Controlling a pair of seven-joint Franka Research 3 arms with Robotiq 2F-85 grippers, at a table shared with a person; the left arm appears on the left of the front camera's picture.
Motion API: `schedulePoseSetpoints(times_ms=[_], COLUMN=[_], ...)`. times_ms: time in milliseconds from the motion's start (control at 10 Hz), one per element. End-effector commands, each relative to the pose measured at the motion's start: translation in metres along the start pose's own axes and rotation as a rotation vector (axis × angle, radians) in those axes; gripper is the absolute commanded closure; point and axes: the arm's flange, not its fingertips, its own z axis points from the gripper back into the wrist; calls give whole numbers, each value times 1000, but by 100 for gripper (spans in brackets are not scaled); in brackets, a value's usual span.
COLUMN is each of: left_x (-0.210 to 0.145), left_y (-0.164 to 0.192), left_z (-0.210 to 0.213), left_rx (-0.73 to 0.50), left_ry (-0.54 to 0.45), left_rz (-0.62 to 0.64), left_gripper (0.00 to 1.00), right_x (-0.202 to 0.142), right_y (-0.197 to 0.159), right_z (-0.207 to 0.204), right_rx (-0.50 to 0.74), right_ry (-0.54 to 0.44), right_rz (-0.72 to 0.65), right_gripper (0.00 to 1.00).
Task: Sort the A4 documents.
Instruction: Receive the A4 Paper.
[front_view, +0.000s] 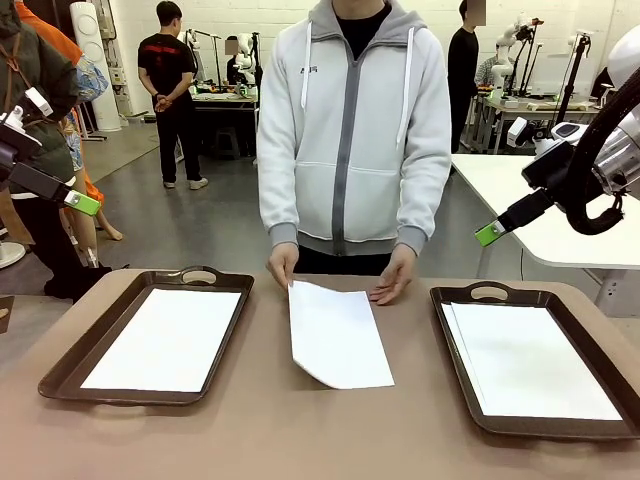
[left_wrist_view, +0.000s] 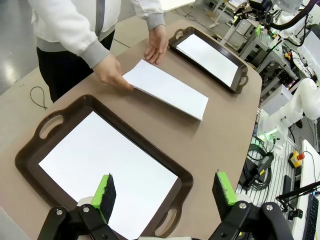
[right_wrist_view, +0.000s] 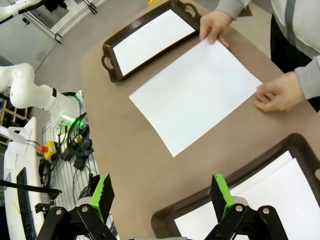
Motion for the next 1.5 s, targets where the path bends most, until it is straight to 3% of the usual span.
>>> schedulePoseSetpoints(times_ms=[0,1400], left_x=[0,0], left_y=[0,0], left_z=[0,0], left_rx=[0,0], left_ry=[1,1], left_rz=[-1,-1], left_gripper=[0,0], right_x=[0,0], right_y=[0,0], right_z=[0,0], right_rx=[0,0], right_ry=[-2,-2], right_rz=[0,0], right_gripper=[0,0])
